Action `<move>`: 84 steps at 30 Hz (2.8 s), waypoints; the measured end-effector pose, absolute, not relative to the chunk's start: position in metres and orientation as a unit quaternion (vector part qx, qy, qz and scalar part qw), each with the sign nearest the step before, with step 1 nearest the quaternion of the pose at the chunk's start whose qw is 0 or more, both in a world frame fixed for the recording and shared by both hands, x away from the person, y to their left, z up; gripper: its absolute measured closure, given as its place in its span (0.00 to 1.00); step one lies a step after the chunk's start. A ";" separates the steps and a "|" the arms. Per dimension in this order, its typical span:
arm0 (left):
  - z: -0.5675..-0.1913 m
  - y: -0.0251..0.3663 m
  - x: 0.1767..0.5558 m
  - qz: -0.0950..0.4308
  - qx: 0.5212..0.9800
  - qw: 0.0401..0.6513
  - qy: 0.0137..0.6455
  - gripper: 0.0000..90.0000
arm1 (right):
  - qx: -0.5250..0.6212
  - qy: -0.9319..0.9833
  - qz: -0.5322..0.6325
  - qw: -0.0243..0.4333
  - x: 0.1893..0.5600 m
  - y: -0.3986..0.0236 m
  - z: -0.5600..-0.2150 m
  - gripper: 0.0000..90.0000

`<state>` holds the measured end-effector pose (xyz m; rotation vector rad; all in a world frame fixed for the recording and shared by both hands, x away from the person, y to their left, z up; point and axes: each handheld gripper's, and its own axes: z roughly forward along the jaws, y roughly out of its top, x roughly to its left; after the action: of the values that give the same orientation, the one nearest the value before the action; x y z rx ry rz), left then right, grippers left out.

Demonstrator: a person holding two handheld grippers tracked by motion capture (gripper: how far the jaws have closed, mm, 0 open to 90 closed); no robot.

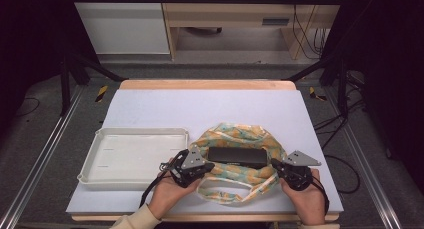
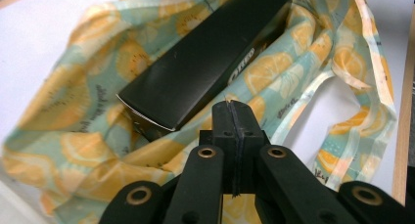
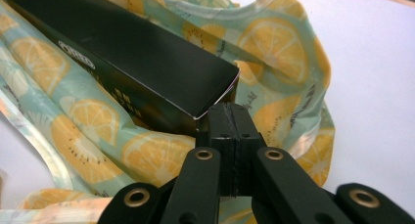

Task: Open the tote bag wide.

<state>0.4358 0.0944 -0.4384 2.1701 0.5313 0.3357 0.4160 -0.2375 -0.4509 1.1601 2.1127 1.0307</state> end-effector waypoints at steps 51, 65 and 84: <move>-0.435 0.079 0.431 0.134 0.871 0.421 0.215 1.00 | 0.360 0.850 0.326 0.204 0.415 -0.162 -0.469 1.00; -0.465 0.058 0.428 0.149 0.892 0.359 0.230 1.00 | 0.347 0.865 0.314 0.181 0.413 -0.160 -0.474 1.00; -0.474 0.057 0.431 0.140 0.902 0.342 0.224 1.00 | 0.409 0.764 0.400 0.300 0.442 -0.234 -0.428 1.00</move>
<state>0.4307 0.0569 -0.4739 2.3458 0.5832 0.3646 0.4421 -0.2335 -0.4277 1.0844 2.0267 1.0606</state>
